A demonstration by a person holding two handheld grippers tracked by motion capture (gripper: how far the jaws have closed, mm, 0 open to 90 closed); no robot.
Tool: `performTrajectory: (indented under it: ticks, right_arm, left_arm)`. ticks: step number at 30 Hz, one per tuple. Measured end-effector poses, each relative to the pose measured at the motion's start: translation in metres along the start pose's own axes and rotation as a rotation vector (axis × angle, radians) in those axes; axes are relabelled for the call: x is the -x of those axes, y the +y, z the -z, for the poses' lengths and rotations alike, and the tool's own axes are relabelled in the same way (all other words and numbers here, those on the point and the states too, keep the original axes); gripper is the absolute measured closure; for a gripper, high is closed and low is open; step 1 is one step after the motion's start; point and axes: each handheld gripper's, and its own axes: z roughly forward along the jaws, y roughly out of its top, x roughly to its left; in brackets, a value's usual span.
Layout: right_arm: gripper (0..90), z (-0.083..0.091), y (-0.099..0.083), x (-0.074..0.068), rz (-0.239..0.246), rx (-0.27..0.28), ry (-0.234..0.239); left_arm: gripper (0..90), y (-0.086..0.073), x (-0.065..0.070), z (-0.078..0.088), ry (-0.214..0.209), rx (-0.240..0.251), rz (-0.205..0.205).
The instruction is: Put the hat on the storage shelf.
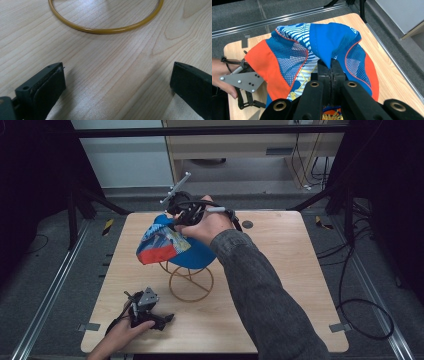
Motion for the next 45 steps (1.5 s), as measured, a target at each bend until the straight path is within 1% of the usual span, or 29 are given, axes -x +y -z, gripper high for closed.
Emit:
performTrajectory:
  ticks: [14,26,38,42,45]
  right_arm:
    - [88.7,-0.002,-0.003,0.0,-0.006,-0.002,0.005]
    - [85.3,-0.005,-0.004,-0.001,-0.01,-0.003,0.013]
    - [82.1,0.002,-0.007,0.003,-0.028,0.008,0.004]
    - [78.9,0.005,-0.009,0.005,-0.04,0.018,-0.004]
    - [77.2,0.005,-0.01,0.005,-0.042,0.019,-0.002]
  left_arm:
    - [0.0,0.0,0.0,0.0,-0.002,0.002,0.0]
    - [0.0,0.0,0.0,0.0,-0.001,0.002,0.0]
    - [0.0,0.0,0.0,0.0,-0.002,0.001,0.0]
    - [0.0,0.0,0.0,0.0,-0.002,0.002,0.0]
    - [0.0,0.0,0.0,0.0,-0.002,0.002,0.0]
